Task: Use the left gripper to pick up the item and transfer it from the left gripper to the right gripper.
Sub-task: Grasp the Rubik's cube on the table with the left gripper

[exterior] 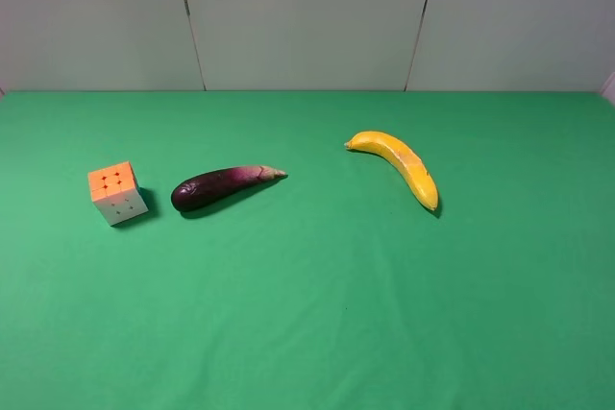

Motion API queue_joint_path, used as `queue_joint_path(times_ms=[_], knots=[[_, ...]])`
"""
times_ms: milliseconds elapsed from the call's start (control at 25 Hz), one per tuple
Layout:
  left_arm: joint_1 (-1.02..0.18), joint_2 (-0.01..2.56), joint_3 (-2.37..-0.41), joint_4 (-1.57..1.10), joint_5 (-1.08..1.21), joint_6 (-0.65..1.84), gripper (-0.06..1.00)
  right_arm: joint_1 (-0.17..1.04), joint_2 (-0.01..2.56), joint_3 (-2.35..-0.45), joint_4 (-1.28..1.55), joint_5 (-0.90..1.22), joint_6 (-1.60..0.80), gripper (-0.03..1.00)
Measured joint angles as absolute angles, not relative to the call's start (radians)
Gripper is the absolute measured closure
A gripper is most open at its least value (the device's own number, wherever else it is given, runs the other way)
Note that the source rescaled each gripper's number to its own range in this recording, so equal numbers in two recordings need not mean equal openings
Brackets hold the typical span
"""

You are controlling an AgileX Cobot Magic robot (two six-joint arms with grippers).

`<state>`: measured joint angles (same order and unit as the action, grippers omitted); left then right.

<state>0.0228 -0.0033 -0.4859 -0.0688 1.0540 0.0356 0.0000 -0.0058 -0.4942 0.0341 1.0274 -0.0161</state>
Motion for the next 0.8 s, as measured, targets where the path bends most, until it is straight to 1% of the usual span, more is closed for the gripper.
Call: queue_joint_path(times_ms=[800], knots=[[0.023,-0.003,-0.486,-0.069,1.054,0.036,-0.05,0.0,-0.006,-0.494,0.034,1.027,-0.016,-0.03]])
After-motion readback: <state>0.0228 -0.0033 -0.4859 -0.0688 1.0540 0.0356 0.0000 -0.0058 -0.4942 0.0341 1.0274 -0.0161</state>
